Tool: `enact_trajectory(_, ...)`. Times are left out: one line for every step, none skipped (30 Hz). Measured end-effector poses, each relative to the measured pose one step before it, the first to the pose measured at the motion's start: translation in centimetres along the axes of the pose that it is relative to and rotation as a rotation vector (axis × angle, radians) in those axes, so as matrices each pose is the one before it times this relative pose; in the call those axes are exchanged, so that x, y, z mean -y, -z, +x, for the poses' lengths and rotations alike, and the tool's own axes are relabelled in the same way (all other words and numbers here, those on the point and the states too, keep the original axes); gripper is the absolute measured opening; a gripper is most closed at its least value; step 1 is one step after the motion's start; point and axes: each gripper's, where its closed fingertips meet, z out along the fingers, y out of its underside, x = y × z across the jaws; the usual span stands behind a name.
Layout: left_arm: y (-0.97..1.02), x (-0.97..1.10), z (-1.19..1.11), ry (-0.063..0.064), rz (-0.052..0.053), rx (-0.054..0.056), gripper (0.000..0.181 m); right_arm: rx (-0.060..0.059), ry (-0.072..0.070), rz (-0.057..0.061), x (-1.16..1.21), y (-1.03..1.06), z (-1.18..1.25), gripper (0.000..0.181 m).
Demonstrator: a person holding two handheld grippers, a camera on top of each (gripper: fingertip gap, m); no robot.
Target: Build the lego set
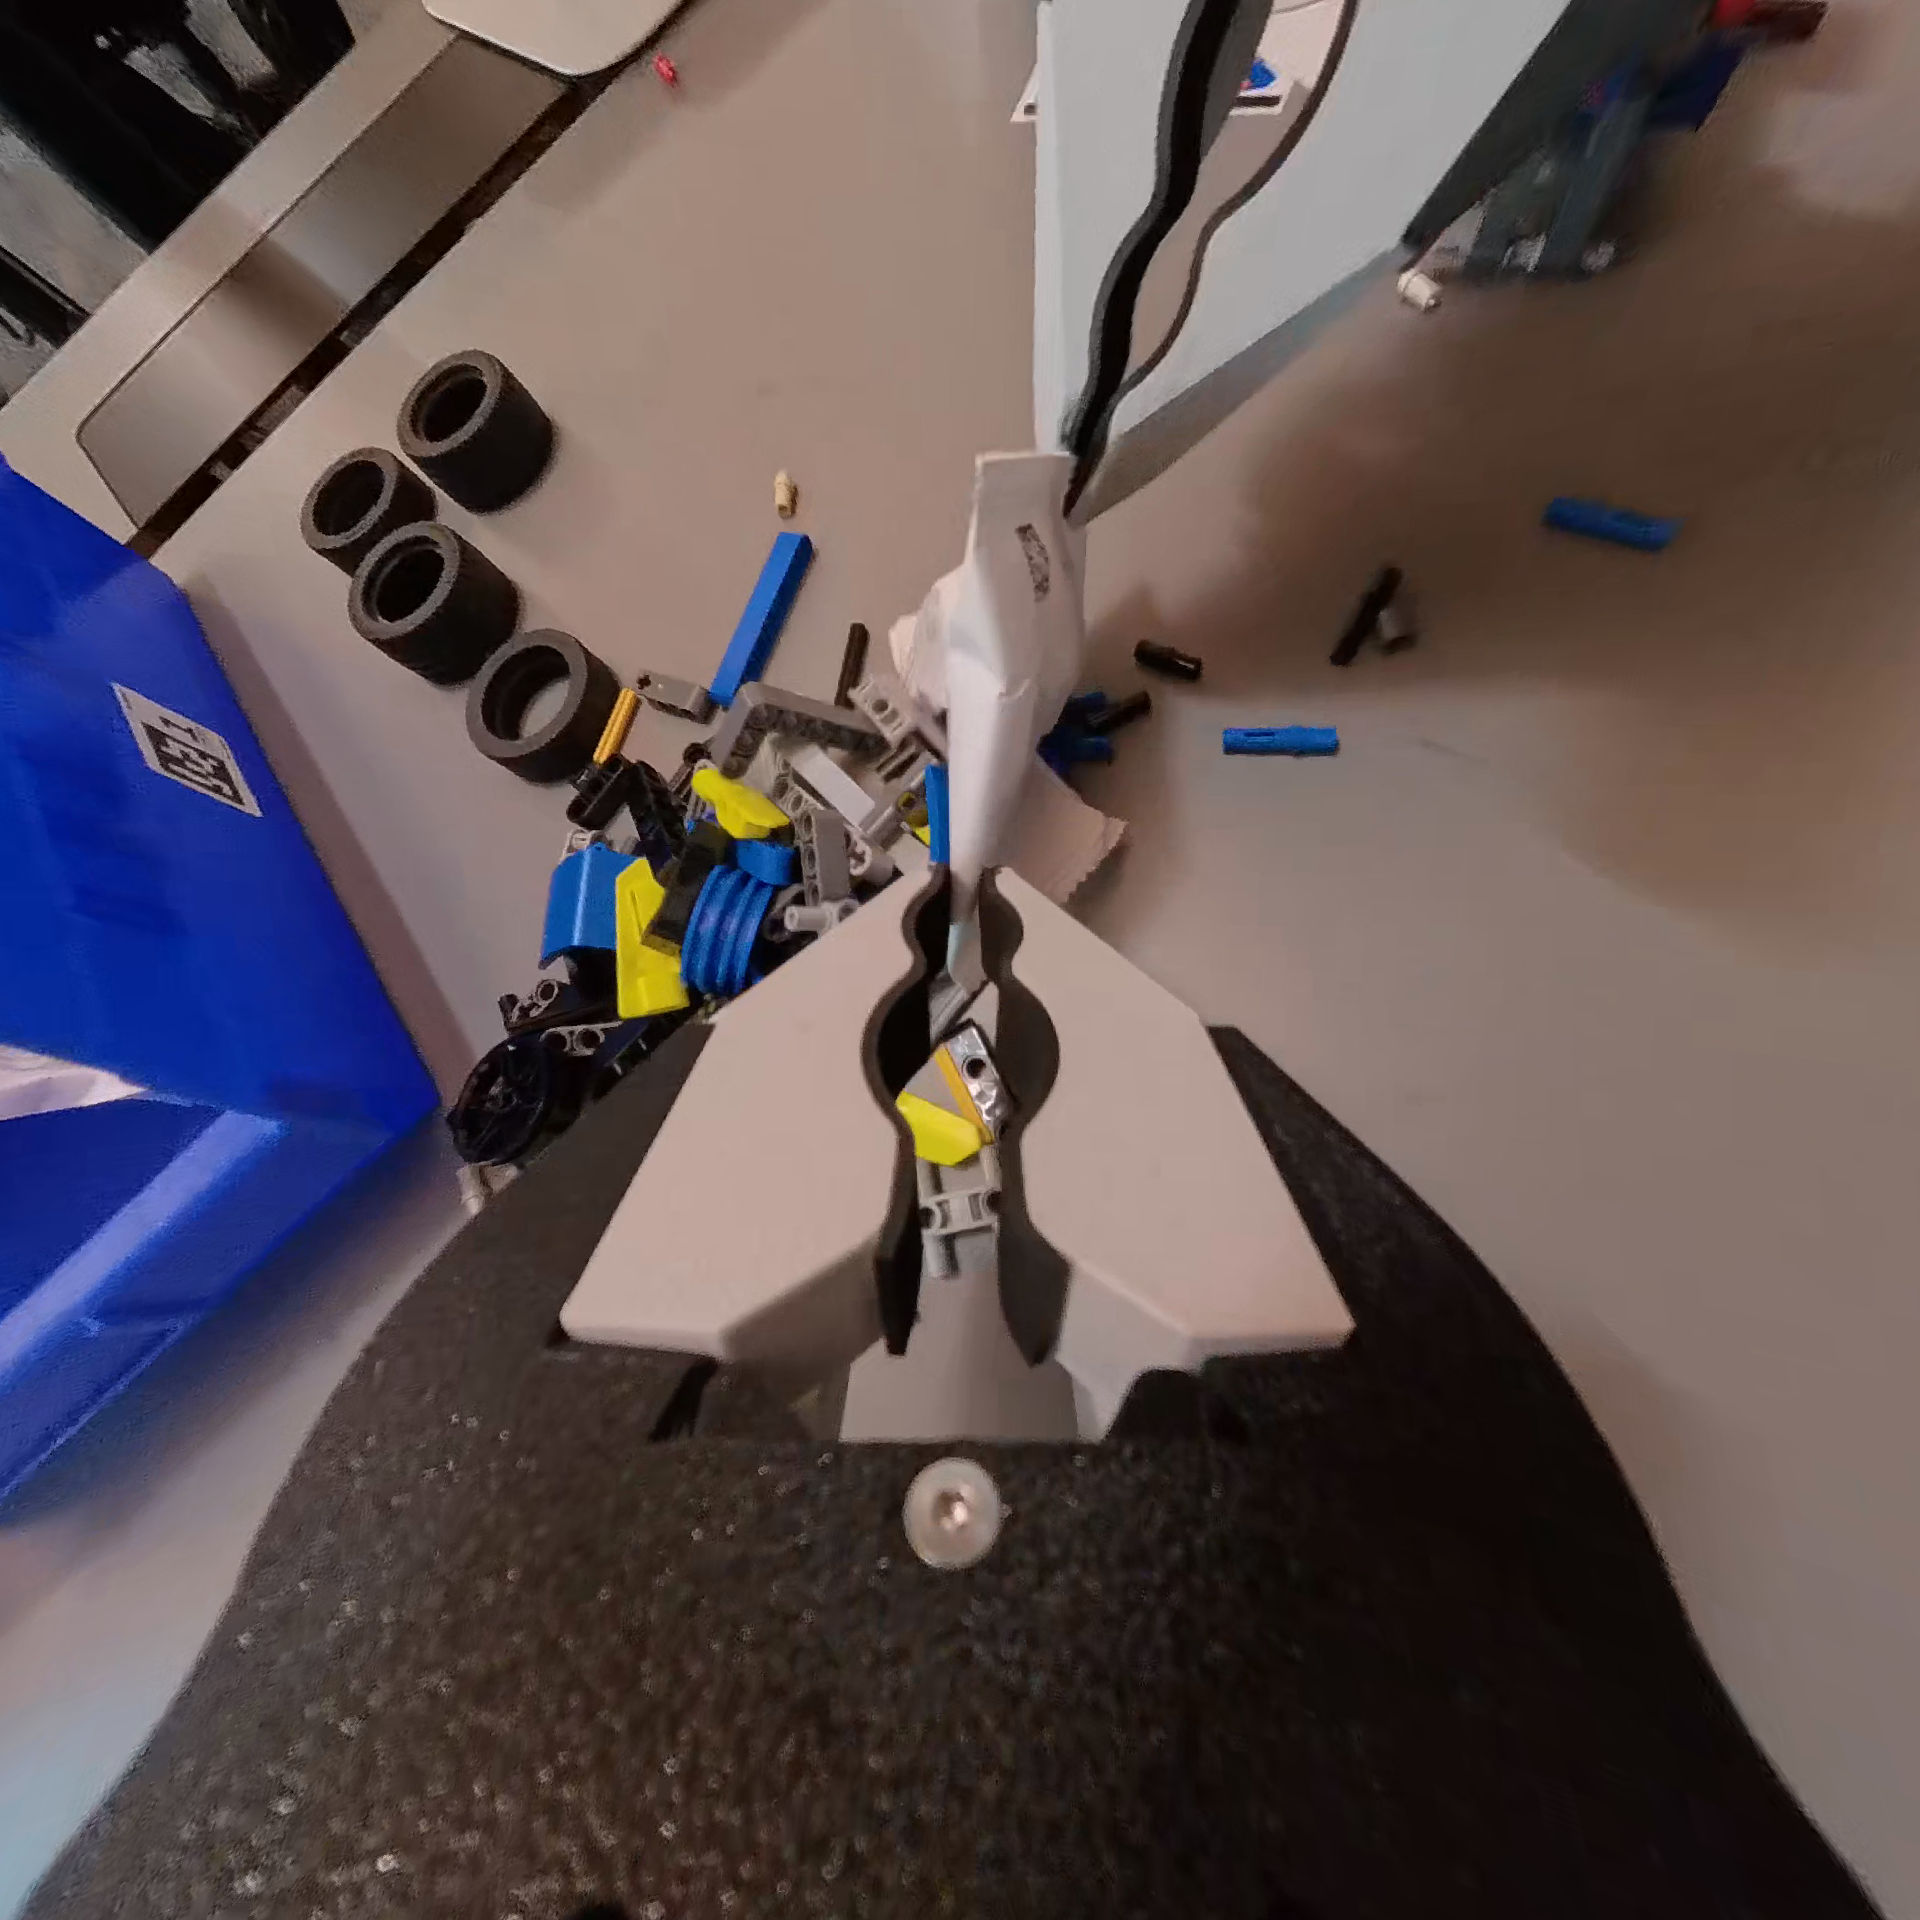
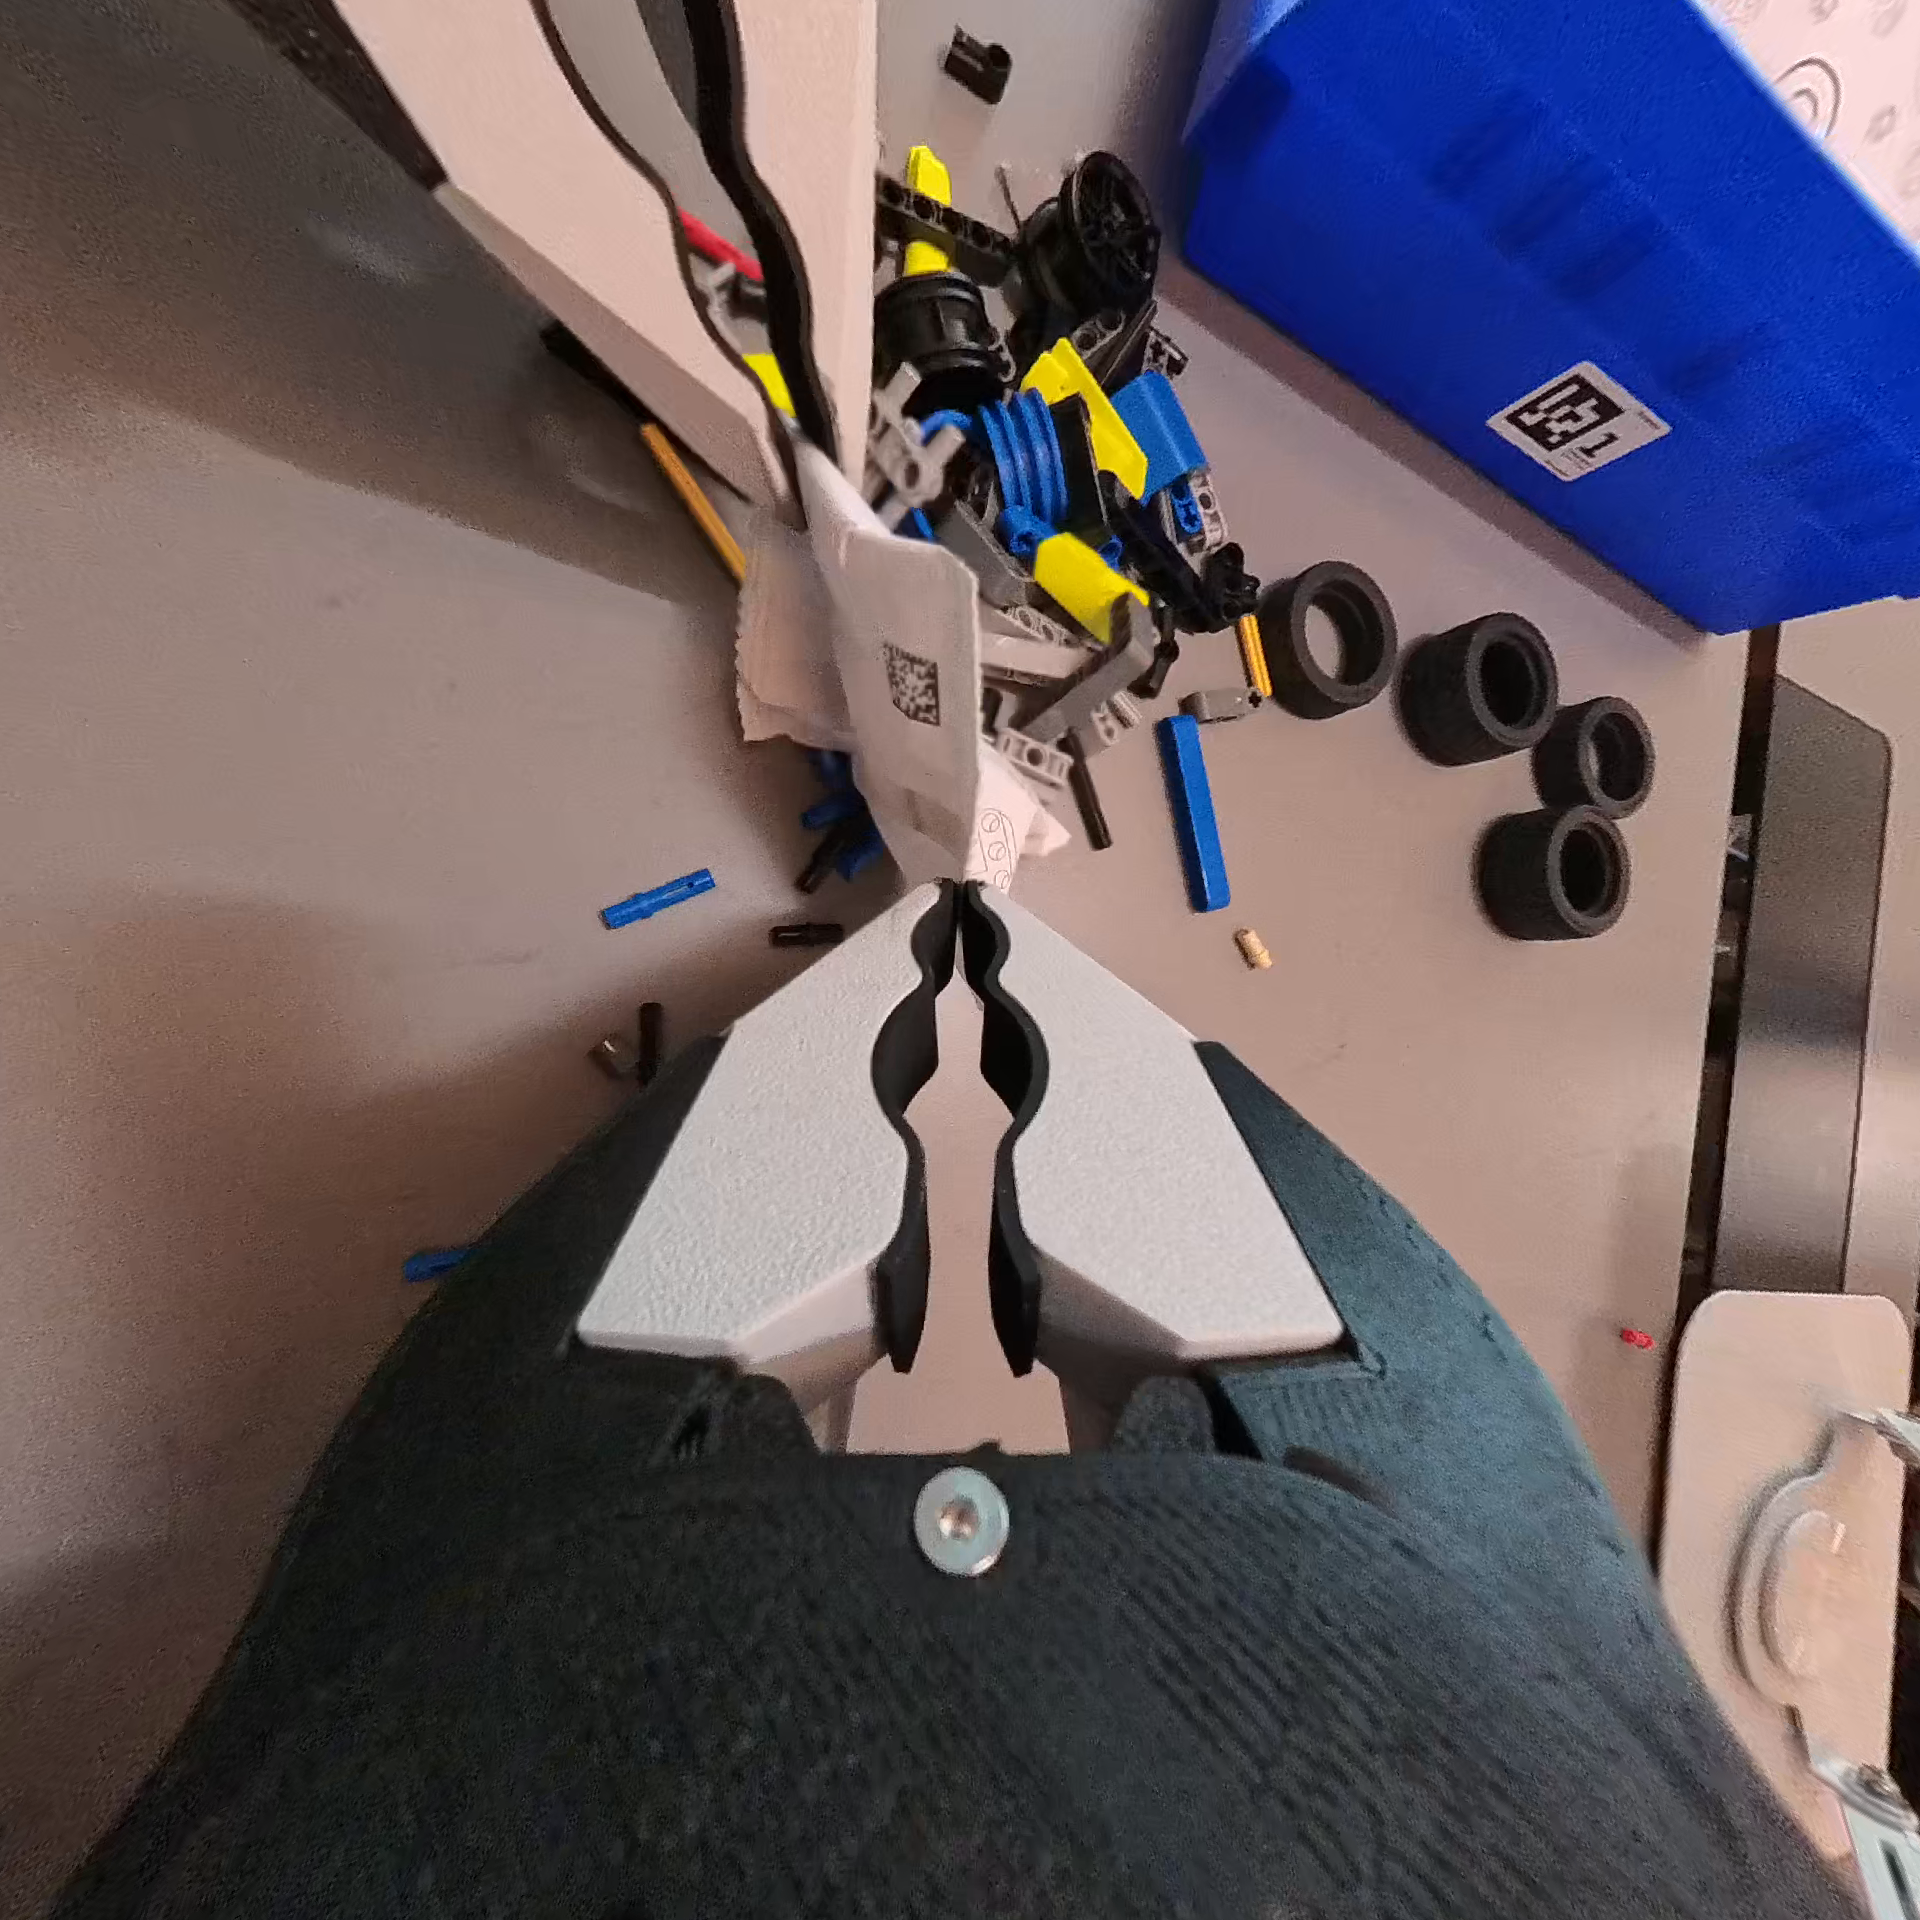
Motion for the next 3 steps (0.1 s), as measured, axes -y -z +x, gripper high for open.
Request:
enact_trajectory(0.174,0.022,-0.039,-0.0379,-0.0241,0.0025,0.001,0.0074,-0.0006,0.0094,0.179,0.102,-0.005,0.000)
enact_trajectory(0.126,-0.074,-0.136,-0.0518,-0.0293,0.0103,0.002,0.0147,0.0100,0.0089,0.179,0.069,-0.163,0.000)
enact_trajectory(0.083,-0.006,-0.124,-0.0432,-0.0243,0.0073,0.002,-0.0039,0.0173,0.0018,0.092,0.051,0.047,0.000)
